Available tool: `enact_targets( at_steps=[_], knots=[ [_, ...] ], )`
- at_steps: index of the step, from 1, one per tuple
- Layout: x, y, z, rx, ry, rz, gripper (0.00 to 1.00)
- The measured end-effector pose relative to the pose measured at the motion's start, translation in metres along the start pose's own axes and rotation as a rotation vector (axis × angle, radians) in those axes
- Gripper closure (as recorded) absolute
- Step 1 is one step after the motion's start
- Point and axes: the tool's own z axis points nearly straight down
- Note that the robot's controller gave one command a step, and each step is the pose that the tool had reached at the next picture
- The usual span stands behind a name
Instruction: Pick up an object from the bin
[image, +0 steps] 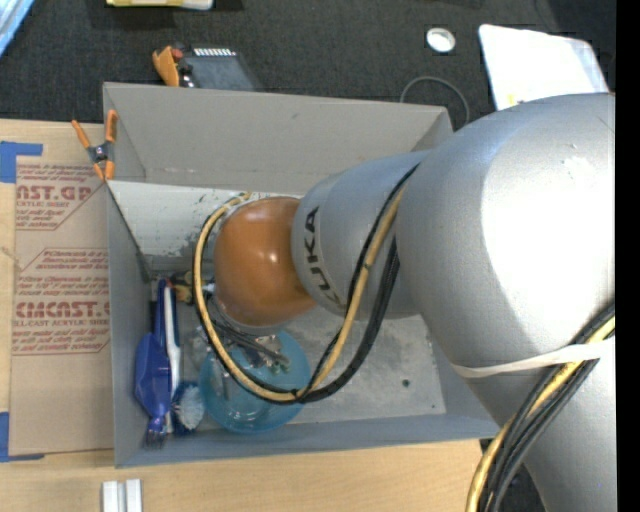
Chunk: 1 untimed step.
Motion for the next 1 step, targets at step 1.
enact_targets(
  at_steps=[1],
  knots=[
    [0.0011,0.0000,-0.0314,0.000,0.005,0.001,1.00]
  ],
)
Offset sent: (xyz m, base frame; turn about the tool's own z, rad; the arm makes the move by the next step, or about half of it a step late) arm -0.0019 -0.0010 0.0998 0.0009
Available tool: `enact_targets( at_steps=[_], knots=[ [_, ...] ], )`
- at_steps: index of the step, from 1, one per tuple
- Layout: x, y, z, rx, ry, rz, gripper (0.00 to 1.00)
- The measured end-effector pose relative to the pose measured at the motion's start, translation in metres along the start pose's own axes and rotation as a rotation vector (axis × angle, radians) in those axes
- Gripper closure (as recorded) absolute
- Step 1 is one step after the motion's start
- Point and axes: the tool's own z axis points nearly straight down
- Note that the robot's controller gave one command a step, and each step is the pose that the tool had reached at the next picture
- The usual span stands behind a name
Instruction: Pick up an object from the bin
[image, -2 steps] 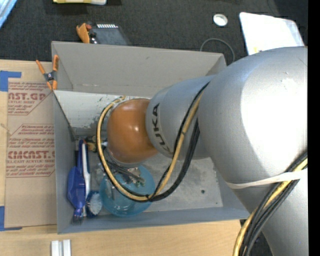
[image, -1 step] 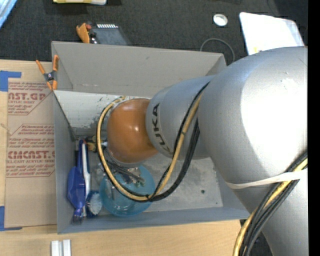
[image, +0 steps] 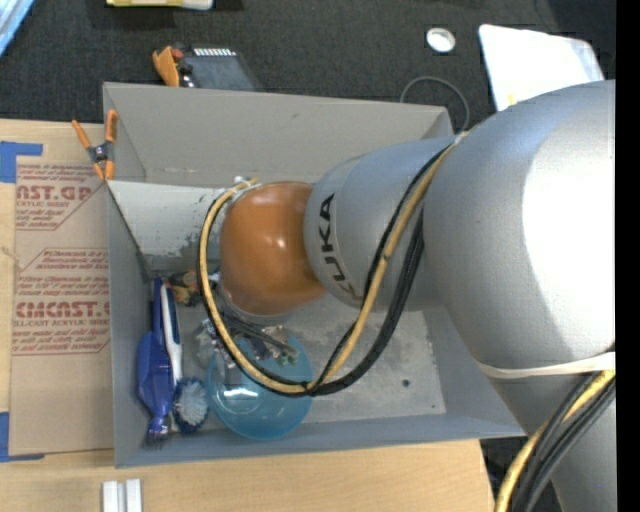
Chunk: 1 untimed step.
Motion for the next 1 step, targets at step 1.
enact_targets(
  at_steps=[1],
  knots=[
    [-0.0005,0.0004,-0.0504,0.000,0.003,-0.001,1.00]
  ],
)
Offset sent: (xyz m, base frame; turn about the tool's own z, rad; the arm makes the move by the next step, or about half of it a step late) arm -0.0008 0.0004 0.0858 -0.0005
